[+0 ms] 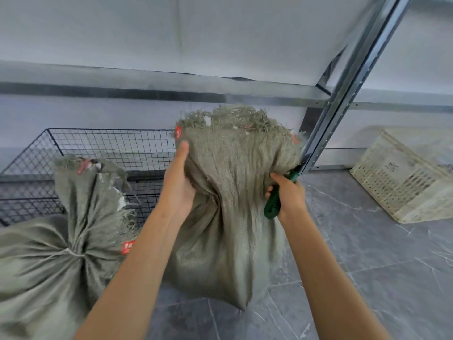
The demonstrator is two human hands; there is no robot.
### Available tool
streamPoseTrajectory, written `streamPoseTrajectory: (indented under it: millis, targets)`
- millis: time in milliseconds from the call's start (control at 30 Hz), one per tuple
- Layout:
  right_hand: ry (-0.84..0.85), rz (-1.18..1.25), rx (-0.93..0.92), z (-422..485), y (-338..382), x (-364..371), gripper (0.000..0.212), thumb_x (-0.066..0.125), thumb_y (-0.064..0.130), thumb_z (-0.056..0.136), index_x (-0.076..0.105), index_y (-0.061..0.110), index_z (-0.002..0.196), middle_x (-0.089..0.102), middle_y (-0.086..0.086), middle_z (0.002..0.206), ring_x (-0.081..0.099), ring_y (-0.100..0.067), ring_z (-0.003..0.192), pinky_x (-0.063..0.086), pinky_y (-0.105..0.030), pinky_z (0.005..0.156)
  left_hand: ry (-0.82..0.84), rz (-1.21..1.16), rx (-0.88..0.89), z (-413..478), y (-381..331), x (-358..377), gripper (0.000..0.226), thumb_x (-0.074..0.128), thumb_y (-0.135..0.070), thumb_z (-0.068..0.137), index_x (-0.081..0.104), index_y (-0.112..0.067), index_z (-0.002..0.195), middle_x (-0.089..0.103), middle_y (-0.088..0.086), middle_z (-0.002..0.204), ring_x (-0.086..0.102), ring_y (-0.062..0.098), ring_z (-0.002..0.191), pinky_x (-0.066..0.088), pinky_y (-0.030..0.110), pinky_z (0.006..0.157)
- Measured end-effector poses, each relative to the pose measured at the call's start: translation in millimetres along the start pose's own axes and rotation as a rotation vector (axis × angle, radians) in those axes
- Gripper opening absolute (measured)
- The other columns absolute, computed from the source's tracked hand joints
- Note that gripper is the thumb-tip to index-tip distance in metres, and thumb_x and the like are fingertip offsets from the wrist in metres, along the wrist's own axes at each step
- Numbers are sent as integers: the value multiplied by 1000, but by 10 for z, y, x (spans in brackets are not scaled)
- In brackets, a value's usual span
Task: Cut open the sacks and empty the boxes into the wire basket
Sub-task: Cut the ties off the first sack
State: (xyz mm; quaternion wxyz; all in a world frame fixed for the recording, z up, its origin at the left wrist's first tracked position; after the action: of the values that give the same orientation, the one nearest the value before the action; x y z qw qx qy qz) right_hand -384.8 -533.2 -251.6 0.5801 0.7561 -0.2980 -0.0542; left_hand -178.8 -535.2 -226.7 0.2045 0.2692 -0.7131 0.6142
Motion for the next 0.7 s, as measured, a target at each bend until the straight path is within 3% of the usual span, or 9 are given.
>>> streamPoseTrajectory:
  millis: [67, 133, 233, 300, 400, 467, 567, 700]
  targets:
    - [-3, 55, -25, -21, 25, 51, 9, 53, 4, 93, 51, 12, 95, 56, -7, 77, 57, -19, 60, 50, -23, 45, -58, -104, -28, 24, 14, -58, 43, 49, -47, 92, 56, -13, 118, 63, 5, 112, 61, 20, 104, 50, 38, 91]
    - [-1, 50, -80, -52, 39, 91, 23, 49, 5, 96, 49, 14, 117, 58, -4, 90, 64, -21, 74, 55, -28, 55, -97, -160, -40, 41, 34, -88, 29, 44, -34, 98, 57, -11, 110, 61, 5, 99, 61, 18, 92, 51, 33, 81]
    - [-53, -147, -267, -155, 67, 131, 33, 48, 7, 97, 48, 16, 128, 55, 0, 94, 65, -6, 63, 58, -32, 66, -173, -102, -28, 53, 68, -102, 19, 44, -9, 98, 56, -6, 112, 63, 8, 101, 63, 18, 89, 52, 31, 76]
    - [-60, -256, -408, -270, 87, 179, 32, 50, 7, 95, 51, 19, 125, 57, -7, 100, 62, -6, 60, 58, -27, 62, -224, -57, 7, 56, 75, -124, 31, 50, -3, 94, 50, -1, 125, 63, 12, 114, 64, 21, 98, 54, 31, 80]
    - [97, -266, -466, -490, 95, 306, 23, 52, 7, 95, 56, 15, 116, 60, -2, 93, 59, -8, 64, 55, -23, 54, -256, -1, 81, 12, 66, -114, 39, 57, -2, 90, 49, -3, 128, 64, 11, 117, 64, 22, 103, 54, 33, 88]
    - [216, -265, -442, -648, 104, 394, 16, 55, 6, 94, 58, 11, 108, 59, -1, 83, 56, -11, 59, 53, -25, 51, -272, 124, 174, -82, 47, -60, 34, 62, -5, 88, 54, -7, 121, 67, 4, 108, 66, 18, 98, 53, 29, 88]
    - [349, -256, -428, -841, 105, 503, 9, 56, 4, 92, 59, 7, 100, 57, -3, 76, 52, -12, 51, 50, -26, 47, -284, 376, 394, -268, 7, 33, 16, 63, -11, 88, 54, -15, 100, 60, -8, 84, 59, 1, 75, 46, 9, 66]
    - [457, -218, -412, -1002, 129, 606, 12, 57, 3, 91, 59, 1, 103, 54, -7, 68, 50, -13, 48, 46, -25, 43, -163, 578, 577, -455, 15, 92, 16, 59, -16, 91, 48, -19, 79, 47, -4, 72, 45, 2, 61, 38, 14, 60]
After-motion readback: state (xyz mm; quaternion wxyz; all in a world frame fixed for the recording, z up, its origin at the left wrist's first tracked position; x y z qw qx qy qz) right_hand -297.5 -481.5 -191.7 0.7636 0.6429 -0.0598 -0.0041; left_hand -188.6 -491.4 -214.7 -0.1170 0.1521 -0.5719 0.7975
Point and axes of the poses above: each hand's wrist, its own z-axis towards the middle knuckle, its own x-axis out of the palm, y = z × x, the point moved 3 cm from there along z, towards the middle knuckle
